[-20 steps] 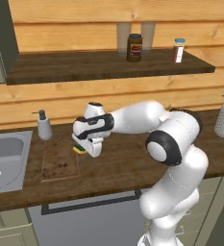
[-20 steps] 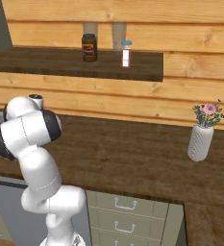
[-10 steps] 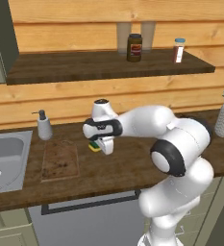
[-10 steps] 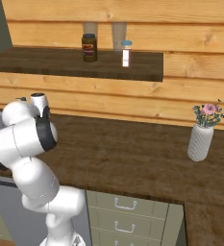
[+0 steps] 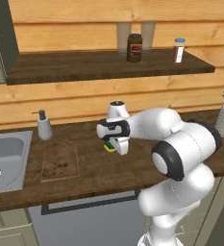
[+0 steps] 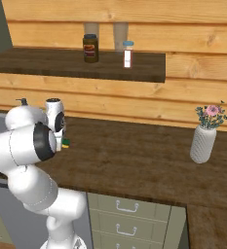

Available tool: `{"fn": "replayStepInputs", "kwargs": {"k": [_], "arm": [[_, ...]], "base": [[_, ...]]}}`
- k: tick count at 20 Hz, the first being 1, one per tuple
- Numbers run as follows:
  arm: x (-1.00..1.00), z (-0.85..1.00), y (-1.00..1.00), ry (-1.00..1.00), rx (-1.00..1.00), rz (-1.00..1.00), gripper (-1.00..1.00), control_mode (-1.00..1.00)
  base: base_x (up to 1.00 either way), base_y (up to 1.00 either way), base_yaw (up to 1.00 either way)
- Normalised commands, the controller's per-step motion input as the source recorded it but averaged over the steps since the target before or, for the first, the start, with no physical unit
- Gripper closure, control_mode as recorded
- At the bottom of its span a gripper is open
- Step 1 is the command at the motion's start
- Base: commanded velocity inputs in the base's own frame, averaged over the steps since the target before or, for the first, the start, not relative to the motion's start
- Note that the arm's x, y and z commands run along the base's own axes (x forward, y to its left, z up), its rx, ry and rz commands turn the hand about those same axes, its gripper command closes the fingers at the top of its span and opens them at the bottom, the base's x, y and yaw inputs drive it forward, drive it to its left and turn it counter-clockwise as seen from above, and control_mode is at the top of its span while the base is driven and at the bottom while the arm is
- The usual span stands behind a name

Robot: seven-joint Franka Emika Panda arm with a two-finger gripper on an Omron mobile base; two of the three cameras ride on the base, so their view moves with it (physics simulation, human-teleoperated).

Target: Pick up the sponge from the counter and clean the cutting board by briefly scrubbing or pressing down on the cutting board. Once finished, release the sponge.

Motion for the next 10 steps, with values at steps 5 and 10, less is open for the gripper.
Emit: {"fn": "replayStepInputs", "kwargs": {"k": [5,10], "arm": [[0.12,-0.55,-0.11,0.0,-0.01,0.0,1.0,-1.0],[0.09,-0.54,-0.01,0.01,-0.01,0.0,-1.0,-1.0]], "base": [[0.0,0.0,0.0],[0.0,0.0,0.0]]}}
